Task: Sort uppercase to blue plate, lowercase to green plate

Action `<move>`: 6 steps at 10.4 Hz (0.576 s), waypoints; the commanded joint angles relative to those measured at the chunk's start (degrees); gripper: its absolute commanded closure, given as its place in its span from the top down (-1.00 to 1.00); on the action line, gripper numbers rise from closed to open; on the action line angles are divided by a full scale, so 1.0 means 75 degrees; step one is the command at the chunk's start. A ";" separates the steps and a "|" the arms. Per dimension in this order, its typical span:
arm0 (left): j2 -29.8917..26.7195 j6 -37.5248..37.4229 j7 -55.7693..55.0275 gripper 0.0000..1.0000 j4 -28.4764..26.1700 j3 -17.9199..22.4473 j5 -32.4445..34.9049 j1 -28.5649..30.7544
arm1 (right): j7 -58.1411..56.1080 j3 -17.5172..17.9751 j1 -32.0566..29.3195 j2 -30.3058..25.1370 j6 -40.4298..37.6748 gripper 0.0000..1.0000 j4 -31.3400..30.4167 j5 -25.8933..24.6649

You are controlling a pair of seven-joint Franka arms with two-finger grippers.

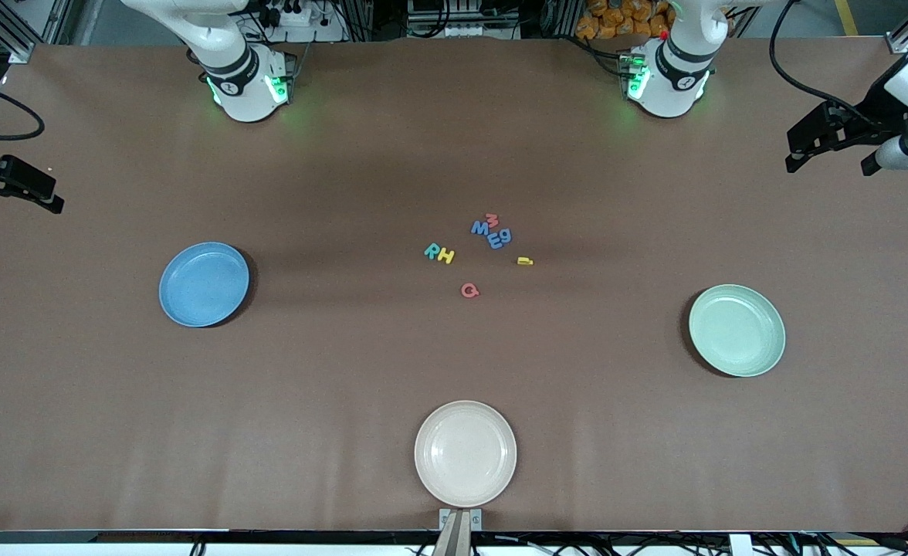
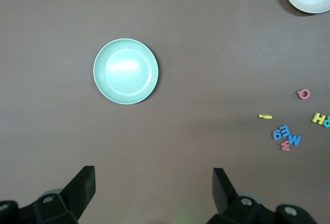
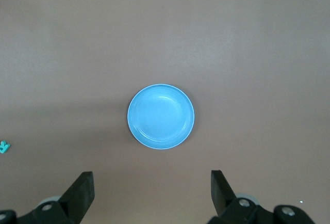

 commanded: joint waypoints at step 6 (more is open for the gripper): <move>0.0268 -0.0177 0.0083 1.00 0.0196 -0.0048 -0.0130 0.0102 | -0.0170 0.0046 -0.0118 -0.0017 -0.0205 1.00 0.0159 0.0139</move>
